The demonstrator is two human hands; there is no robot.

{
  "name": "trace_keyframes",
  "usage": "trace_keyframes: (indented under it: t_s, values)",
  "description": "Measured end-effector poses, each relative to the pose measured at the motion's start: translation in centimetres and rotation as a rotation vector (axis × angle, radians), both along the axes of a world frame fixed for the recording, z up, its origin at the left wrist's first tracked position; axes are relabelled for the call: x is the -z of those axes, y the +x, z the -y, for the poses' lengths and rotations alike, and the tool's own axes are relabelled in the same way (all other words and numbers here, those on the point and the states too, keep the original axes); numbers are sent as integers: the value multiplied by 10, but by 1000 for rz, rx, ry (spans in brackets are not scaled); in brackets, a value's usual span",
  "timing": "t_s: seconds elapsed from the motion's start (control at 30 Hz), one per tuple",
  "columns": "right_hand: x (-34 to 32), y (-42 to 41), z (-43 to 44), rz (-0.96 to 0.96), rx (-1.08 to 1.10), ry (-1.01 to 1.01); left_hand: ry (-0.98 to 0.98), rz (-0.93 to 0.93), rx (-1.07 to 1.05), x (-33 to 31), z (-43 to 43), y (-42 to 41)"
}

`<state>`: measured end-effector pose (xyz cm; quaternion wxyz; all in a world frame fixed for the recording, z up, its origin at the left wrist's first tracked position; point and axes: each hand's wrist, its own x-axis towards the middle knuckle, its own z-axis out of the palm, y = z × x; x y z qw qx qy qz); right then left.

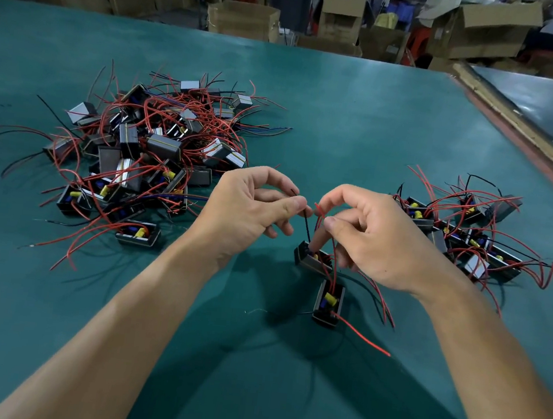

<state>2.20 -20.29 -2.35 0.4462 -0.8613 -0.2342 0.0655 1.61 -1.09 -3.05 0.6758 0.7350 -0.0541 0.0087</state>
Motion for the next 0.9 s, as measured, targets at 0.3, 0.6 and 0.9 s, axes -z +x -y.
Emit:
trace_keyframes:
  t_s: [0.3,0.6,0.9]
  values:
    - [1,2,2,30,-21,24,9,-10,7,-3,1,-2]
    - [2,3,2,18,-16,41,28,-60,0,-2,1,-1]
    - [0,3,1,-21,6,70,2,-37,30,-2,3,-2]
